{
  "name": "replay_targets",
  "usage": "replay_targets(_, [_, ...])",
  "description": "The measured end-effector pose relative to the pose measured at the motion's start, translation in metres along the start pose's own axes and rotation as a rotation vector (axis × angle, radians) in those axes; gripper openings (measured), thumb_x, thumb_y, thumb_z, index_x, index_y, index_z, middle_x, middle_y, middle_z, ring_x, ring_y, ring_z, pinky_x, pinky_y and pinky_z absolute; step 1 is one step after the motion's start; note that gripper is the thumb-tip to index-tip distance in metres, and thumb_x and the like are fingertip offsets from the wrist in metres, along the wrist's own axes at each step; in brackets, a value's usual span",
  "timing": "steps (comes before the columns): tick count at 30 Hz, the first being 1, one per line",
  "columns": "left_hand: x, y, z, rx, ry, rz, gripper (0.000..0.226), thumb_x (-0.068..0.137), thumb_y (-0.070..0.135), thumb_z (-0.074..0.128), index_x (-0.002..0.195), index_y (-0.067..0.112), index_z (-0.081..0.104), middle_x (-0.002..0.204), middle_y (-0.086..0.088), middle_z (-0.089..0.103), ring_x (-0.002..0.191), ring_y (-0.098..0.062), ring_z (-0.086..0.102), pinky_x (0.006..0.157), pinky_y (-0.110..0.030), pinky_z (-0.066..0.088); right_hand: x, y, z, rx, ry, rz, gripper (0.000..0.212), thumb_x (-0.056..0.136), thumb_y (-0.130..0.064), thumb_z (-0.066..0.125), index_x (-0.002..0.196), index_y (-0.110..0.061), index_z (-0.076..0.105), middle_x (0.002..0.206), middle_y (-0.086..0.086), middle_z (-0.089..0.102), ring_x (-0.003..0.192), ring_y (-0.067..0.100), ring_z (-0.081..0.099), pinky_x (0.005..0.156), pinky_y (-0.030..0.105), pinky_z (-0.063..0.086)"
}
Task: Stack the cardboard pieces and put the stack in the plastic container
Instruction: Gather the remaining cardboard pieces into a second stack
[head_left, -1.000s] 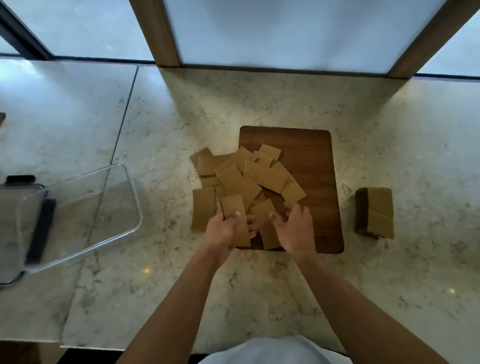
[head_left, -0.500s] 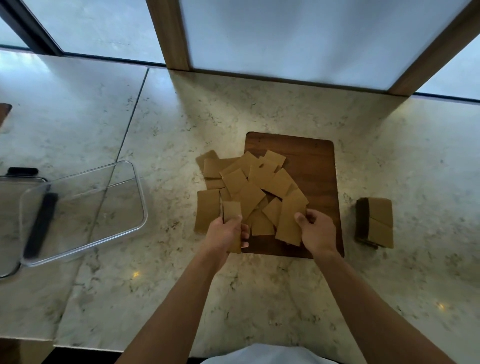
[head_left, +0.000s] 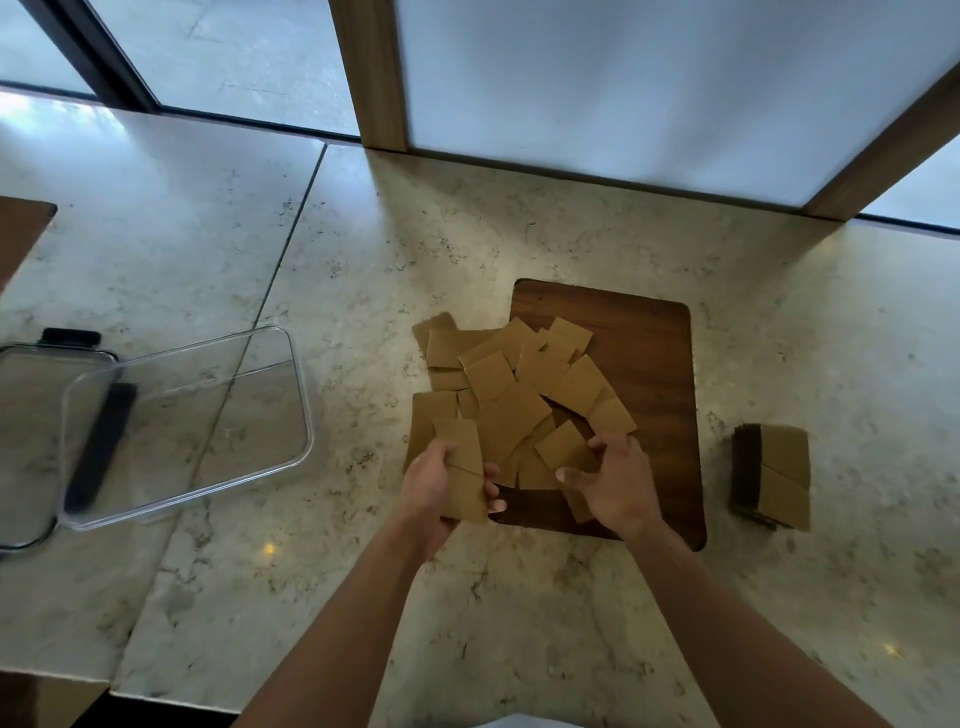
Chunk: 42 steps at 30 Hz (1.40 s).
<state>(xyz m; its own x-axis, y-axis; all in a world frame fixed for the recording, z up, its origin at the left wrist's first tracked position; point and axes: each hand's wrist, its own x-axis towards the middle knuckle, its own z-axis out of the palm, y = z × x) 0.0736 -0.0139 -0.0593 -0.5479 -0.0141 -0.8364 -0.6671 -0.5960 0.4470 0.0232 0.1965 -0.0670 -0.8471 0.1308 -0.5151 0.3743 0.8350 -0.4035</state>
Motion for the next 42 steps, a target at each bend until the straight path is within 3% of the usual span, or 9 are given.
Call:
replay_targets(7, [0.003,0.007,0.005,0.237,0.036,0.203,0.028,0.105,0.037,0.058,0.111,0.011,0.062,0.088,-0.019,0.069,0.063,-0.026,0.062,0.054,-0.04,0.054,-0.005,-0.013,-0.006,0.518,-0.012,0.051,0.034,0.09,-0.021,0.075,0.121,-0.015,0.064,0.096,-0.006,0.062,0.09,0.008,0.06,0.078,0.025,0.051])
replay_targets(15, [0.003,0.007,0.013,0.39,-0.01,0.204,0.036,0.095,0.043,0.071,0.103,0.008,0.07,0.085,-0.012,0.075,0.062,-0.021,0.068,0.057,-0.037,0.059,-0.026,-0.025,0.016,0.854,0.073,0.12,0.035,0.092,-0.005,0.07,0.125,-0.013,0.064,0.113,-0.001,0.068,0.109,0.017,0.065,0.08,0.026,0.054])
replay_targets(18, [0.002,0.01,0.015,0.405,-0.046,0.149,0.027,0.097,0.039,0.071,0.106,0.014,0.072,0.098,-0.007,0.08,0.083,-0.023,0.078,0.071,-0.038,0.066,-0.033,-0.041,0.033,0.947,-0.105,0.147,0.024,0.09,-0.008,0.074,0.112,-0.015,0.066,0.11,0.003,0.072,0.098,0.017,0.071,0.076,0.028,0.059])
replay_targets(23, [0.003,0.018,-0.006,0.232,-0.045,0.07,0.017,0.107,0.015,0.053,0.113,0.005,0.067,0.095,-0.019,0.081,0.083,-0.034,0.078,0.073,-0.047,0.067,-0.011,-0.065,0.044,0.347,0.125,0.067,0.038,0.096,-0.046,0.062,0.108,-0.011,0.067,0.105,0.006,0.07,0.084,0.016,0.065,0.06,0.025,0.041])
replay_targets(27, [0.007,0.027,-0.022,0.16,0.085,0.12,0.02,0.104,0.022,0.06,0.114,0.005,0.067,0.088,-0.021,0.073,0.067,-0.032,0.067,0.062,-0.043,0.059,0.002,-0.094,0.058,-0.091,0.125,0.032,0.079,0.076,-0.076,0.064,0.117,-0.01,0.054,0.118,0.009,0.055,0.113,0.027,0.054,0.087,0.035,0.049])
replay_targets(31, [0.013,0.038,-0.023,0.195,0.12,0.25,0.025,0.103,0.032,0.062,0.104,0.008,0.068,0.074,-0.013,0.067,0.063,-0.028,0.06,0.061,-0.042,0.052,0.001,-0.097,0.062,0.025,0.2,0.062,0.063,0.083,-0.052,0.075,0.121,-0.007,0.051,0.125,0.011,0.055,0.12,0.03,0.053,0.1,0.041,0.048])
replay_targets(35, [0.018,0.052,-0.012,0.342,0.139,0.305,0.046,0.103,0.05,0.056,0.087,0.007,0.064,0.065,-0.01,0.065,0.054,-0.024,0.059,0.058,-0.038,0.053,0.003,-0.07,0.036,0.259,0.219,0.018,0.016,0.098,-0.019,0.062,0.113,-0.014,0.06,0.116,0.005,0.068,0.109,0.024,0.066,0.087,0.036,0.055])
replay_targets(40, [0.022,0.07,-0.015,0.528,-0.077,0.249,0.104,0.068,0.097,0.046,0.096,-0.001,0.067,0.072,-0.017,0.069,0.053,-0.023,0.061,0.06,-0.036,0.054,0.019,-0.057,-0.015,0.202,-0.21,-0.215,0.042,0.103,-0.025,0.055,0.143,-0.012,0.052,0.109,-0.001,0.069,0.091,0.007,0.069,0.08,0.024,0.054])
replay_targets(42, [0.022,0.074,-0.021,0.721,-0.158,0.212,0.091,0.078,0.089,0.05,0.097,0.002,0.067,0.071,-0.01,0.069,0.052,-0.019,0.06,0.058,-0.032,0.052,0.028,-0.063,-0.027,0.106,-0.318,-0.311,0.046,0.104,-0.026,0.053,0.148,-0.015,0.047,0.093,-0.003,0.067,0.079,0.006,0.065,0.074,0.028,0.052])
